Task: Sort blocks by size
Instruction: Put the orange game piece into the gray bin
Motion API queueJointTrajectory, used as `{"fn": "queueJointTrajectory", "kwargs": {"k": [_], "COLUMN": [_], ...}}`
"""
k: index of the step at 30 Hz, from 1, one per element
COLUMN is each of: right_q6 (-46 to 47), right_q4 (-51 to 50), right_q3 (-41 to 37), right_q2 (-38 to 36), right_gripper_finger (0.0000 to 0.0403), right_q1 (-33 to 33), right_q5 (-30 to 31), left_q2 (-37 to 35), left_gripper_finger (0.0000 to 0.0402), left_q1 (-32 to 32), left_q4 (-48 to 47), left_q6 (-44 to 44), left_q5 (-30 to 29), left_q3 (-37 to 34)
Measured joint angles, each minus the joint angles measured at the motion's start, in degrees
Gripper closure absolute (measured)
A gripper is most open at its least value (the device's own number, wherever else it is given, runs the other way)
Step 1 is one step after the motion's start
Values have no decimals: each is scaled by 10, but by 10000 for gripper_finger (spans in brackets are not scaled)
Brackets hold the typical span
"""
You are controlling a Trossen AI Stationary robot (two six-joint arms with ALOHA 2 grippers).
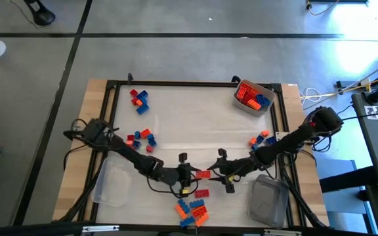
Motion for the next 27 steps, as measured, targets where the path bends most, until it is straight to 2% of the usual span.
{"fn": "queueJointTrajectory", "kwargs": {"k": [6, 19, 27], "right_q6": [-17, -66, -80], "right_q4": [22, 117, 120], "right_q3": [0, 0, 0], "right_q2": [-7, -6, -6], "right_gripper_finger": [207, 207, 222], "right_q1": [0, -1, -1], "right_q5": [29, 46, 45], "left_q2": [-36, -57, -57], "left_gripper_finger": [274, 274, 274], "left_q1": [-16, -14, -13], "left_q4": [-4, 27, 36], "left_q6": [4, 3, 11], "left_q5": [-46, -46, -46], "left_q3": [0, 0, 0]}}
